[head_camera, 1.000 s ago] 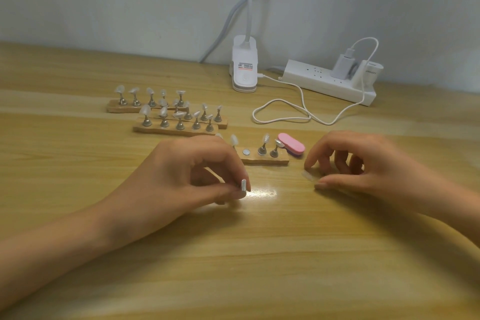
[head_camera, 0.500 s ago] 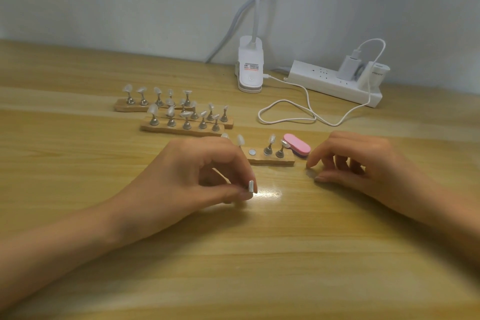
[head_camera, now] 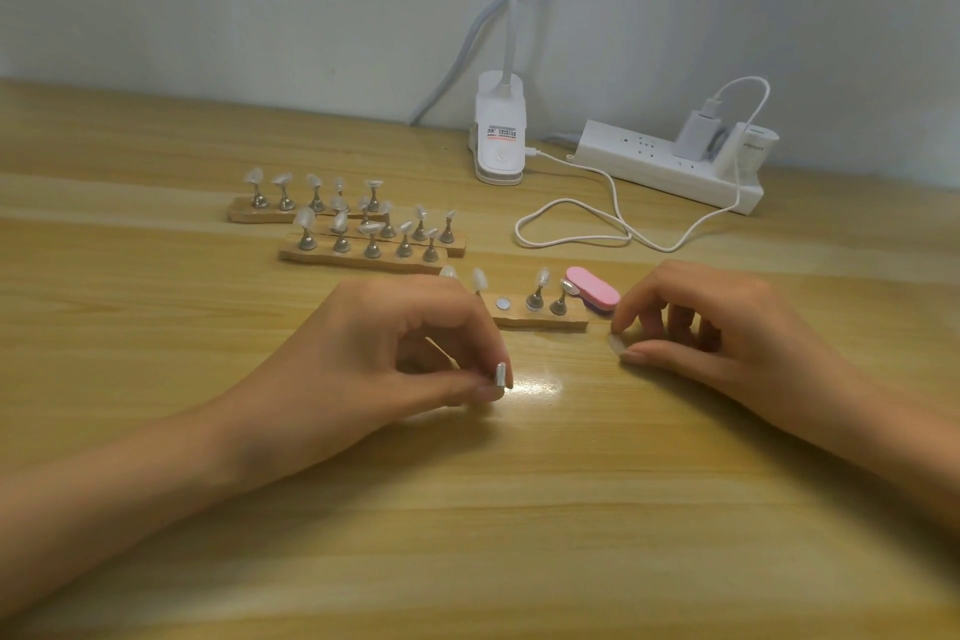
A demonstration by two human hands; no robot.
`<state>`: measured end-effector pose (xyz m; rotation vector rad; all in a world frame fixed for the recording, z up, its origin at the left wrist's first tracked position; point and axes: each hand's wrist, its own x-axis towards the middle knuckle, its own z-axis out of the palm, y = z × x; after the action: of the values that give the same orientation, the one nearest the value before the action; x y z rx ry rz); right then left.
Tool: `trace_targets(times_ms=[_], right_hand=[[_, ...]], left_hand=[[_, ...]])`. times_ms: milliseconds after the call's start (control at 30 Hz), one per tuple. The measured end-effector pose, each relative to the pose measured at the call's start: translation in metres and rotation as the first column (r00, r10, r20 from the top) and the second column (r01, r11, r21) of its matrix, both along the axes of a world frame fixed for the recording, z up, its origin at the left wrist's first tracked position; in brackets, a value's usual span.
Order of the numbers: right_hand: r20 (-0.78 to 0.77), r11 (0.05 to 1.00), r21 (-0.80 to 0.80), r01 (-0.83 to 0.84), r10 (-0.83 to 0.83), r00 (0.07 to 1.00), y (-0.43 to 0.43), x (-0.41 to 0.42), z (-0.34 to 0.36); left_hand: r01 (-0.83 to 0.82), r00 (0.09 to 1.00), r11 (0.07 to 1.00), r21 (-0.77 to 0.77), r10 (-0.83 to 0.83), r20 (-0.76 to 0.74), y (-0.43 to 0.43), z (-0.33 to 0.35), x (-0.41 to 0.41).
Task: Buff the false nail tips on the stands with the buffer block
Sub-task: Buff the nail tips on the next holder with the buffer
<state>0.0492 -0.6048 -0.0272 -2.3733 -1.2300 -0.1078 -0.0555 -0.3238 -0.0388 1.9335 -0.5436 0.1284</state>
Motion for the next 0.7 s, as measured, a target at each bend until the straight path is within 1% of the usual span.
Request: trace_targets(times_ms=[167, 267, 400, 467, 533, 700], right_hand=[[0.043, 1.0, -0.015, 0.022, -0.021, 0.999, 0.003, -0.003, 0.0], [-0.012, 0.996, 0.084, -0.004, 0.005, 1.0, 0.009, -0.011, 0.005], [-0.042, 0.973, 0.195, -0.126, 0.137, 0.99, 0.036, -0.038, 0.02], [-0.054, 0.958, 0.244, -0.147, 0.165, 0.985, 0.05, -0.048, 0.026], [-0.048, 0.951, 0.277, -0.14, 0.159, 0.986, 0.06, -0.052, 0.029], [0.028, 0.953, 0.275, -0.122, 0.119, 0.992, 0.071, -0.053, 0.025]], left_hand=[[-0.008, 1.0, 1.0, -0.003, 0.008, -0.007, -0.001, 0.003, -0.002], [-0.018, 1.0, 1.0, -0.023, 0.017, -0.02, -0.004, 0.004, -0.003], [-0.037, 0.999, 0.999, -0.009, 0.037, -0.023, -0.005, 0.006, -0.004], [-0.041, 0.999, 0.999, -0.006, 0.041, -0.031, -0.005, 0.006, -0.004], [-0.054, 0.998, 0.998, -0.019, 0.053, -0.043, -0.005, 0.007, -0.005], [-0.08, 0.994, 0.996, -0.049, 0.076, -0.075, -0.005, 0.006, -0.005]])
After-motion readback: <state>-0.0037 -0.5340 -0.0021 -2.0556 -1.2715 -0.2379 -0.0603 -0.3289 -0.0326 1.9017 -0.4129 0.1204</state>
